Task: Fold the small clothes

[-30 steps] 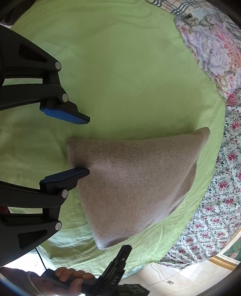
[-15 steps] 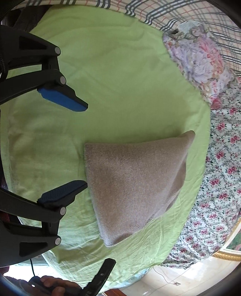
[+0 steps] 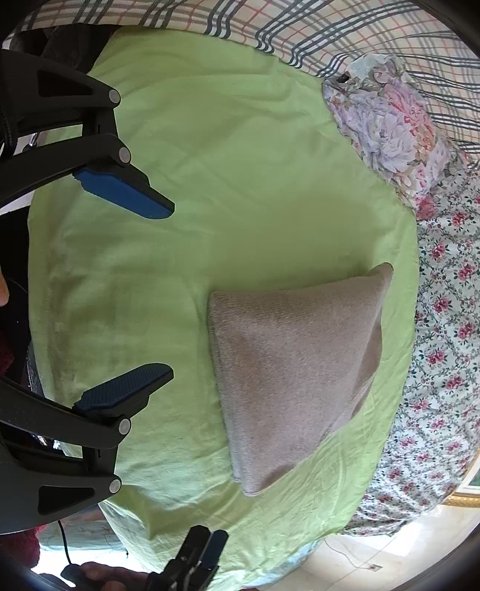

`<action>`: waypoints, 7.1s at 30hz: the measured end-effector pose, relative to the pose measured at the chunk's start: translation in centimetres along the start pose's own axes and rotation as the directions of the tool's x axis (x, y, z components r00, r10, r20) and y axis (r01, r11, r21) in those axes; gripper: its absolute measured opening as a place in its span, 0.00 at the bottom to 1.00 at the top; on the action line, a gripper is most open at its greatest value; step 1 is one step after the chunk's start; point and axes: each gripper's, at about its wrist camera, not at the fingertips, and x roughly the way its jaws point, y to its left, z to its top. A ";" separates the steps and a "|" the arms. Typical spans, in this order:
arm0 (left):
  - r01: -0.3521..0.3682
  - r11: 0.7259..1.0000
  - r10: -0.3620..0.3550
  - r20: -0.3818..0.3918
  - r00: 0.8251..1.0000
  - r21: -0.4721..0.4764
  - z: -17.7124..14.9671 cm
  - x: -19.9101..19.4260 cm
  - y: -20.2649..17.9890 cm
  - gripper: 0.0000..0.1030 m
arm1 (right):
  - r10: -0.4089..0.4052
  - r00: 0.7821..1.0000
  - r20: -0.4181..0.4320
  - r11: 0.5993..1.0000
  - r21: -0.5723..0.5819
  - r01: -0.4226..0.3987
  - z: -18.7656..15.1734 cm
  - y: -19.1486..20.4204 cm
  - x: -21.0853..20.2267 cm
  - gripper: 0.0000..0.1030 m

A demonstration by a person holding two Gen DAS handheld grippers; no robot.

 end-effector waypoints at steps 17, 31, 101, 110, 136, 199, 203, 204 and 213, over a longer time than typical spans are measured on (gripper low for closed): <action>-0.032 0.999 0.031 0.056 0.998 0.015 1.8 -0.5 -0.8 0.83 | 0.021 1.000 -0.014 0.999 -0.043 -0.022 1.3 1.2 1.9 0.83; -0.093 0.994 0.092 0.020 0.996 0.053 5.0 1.4 -2.2 0.84 | 0.025 0.999 -0.031 0.998 -0.065 -0.027 4.7 1.6 3.8 0.84; -0.143 0.987 0.139 0.050 0.989 0.068 9.9 2.5 -3.1 0.87 | 0.042 0.999 -0.033 0.999 -0.019 -0.043 9.6 1.8 6.1 0.90; -0.137 0.988 0.134 0.046 0.990 0.069 10.0 2.7 -3.2 0.87 | 0.043 0.998 -0.035 0.999 -0.022 -0.043 10.0 1.1 6.4 0.90; -0.127 0.990 0.124 0.048 0.991 0.063 11.1 3.1 -3.2 0.88 | 0.038 0.999 -0.028 0.999 -0.009 -0.038 10.9 1.1 6.9 0.91; -0.122 0.989 0.119 0.041 0.992 0.082 12.2 4.1 -3.8 0.89 | 0.033 0.999 -0.042 0.999 -0.014 -0.033 11.5 0.4 7.6 0.91; -0.131 0.988 0.129 0.038 0.991 0.077 12.7 4.7 -3.5 0.90 | 0.034 0.998 -0.047 0.999 0.004 -0.033 12.0 -0.3 8.3 0.91; -0.135 0.988 0.132 0.043 0.990 0.076 12.8 4.7 -3.4 0.90 | 0.035 0.998 -0.046 0.999 0.006 -0.034 12.1 -0.4 8.4 0.91; -0.133 0.989 0.131 0.036 0.991 0.071 13.1 5.3 -3.1 0.90 | 0.046 0.998 -0.051 0.999 0.019 -0.045 12.0 -0.6 9.0 0.91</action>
